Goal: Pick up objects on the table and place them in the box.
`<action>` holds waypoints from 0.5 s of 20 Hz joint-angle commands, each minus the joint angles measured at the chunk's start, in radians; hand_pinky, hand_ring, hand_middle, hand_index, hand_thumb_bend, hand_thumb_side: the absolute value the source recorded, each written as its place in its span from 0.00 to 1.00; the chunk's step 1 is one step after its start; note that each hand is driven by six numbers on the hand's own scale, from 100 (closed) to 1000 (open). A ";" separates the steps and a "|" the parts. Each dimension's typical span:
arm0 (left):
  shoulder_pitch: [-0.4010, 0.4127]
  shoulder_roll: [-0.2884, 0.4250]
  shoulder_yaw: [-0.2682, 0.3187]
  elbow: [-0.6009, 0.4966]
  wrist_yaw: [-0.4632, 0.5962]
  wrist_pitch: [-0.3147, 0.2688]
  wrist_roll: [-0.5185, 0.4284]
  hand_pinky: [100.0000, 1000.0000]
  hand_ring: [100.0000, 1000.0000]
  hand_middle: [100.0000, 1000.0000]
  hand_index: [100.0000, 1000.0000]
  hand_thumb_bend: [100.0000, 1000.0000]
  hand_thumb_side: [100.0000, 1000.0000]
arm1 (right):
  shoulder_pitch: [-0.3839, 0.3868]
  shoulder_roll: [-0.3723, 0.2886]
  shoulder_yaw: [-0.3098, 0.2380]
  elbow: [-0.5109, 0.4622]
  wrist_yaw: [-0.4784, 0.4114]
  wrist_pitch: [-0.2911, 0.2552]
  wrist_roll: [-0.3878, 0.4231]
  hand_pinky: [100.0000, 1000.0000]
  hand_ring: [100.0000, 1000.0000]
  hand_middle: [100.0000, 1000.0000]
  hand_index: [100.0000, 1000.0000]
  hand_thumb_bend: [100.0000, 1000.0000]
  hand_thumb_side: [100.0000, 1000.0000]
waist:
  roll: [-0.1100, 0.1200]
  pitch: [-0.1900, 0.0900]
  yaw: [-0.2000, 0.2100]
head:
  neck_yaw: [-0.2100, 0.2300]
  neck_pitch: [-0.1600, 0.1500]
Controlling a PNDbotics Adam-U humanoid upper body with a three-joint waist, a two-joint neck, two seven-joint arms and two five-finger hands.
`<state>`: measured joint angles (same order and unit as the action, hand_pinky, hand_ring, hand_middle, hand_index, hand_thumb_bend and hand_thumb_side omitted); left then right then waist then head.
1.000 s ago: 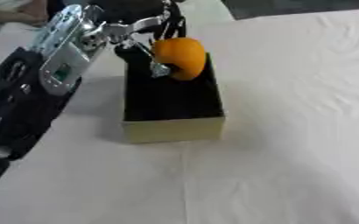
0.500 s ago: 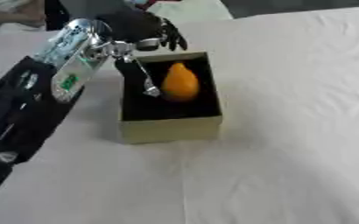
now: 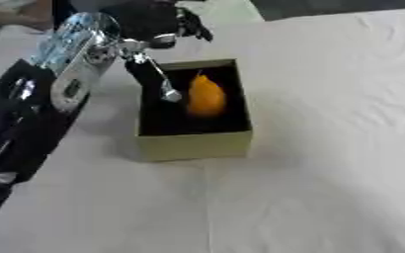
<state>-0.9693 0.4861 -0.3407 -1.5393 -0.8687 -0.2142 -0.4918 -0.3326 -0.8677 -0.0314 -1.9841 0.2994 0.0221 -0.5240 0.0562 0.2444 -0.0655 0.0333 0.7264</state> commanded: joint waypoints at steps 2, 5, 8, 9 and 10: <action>0.017 0.134 0.079 -0.110 0.058 0.047 -0.001 0.80 0.78 0.75 0.90 0.58 0.44 | 0.005 -0.038 -0.024 -0.016 0.002 0.002 -0.014 0.77 0.75 0.75 0.80 0.04 1.00 | -0.004 -0.020 0.010 | -0.005 0.002; 0.077 0.240 0.117 -0.162 0.101 0.076 -0.016 0.81 0.78 0.75 0.90 0.59 0.44 | 0.016 -0.044 -0.030 -0.016 0.007 0.004 -0.022 0.77 0.75 0.75 0.80 0.04 1.00 | -0.005 -0.022 0.020 | -0.008 0.001; 0.148 0.331 0.147 -0.195 0.140 0.098 -0.025 0.81 0.79 0.76 0.90 0.60 0.44 | 0.022 -0.048 -0.034 -0.016 0.010 0.004 -0.028 0.77 0.75 0.75 0.80 0.04 1.00 | -0.008 -0.021 0.028 | -0.008 -0.002; 0.174 0.359 0.156 -0.201 0.152 0.104 -0.026 0.82 0.79 0.76 0.90 0.61 0.44 | 0.025 -0.049 -0.035 -0.016 0.011 0.005 -0.030 0.77 0.75 0.75 0.80 0.04 1.00 | -0.010 -0.021 0.030 | -0.007 -0.003; 0.198 0.382 0.164 -0.206 0.165 0.108 -0.027 0.82 0.79 0.77 0.90 0.61 0.44 | 0.026 -0.049 -0.036 -0.016 0.012 0.005 -0.031 0.77 0.75 0.75 0.80 0.04 1.00 | -0.012 -0.021 0.032 | -0.006 -0.004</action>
<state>-0.7623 0.8050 -0.2041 -1.7236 -0.7220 -0.1157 -0.5176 -0.2988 -0.8765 -0.0498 -1.9841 0.3053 0.0261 -0.5483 0.0486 0.2432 -0.0331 0.0277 0.7280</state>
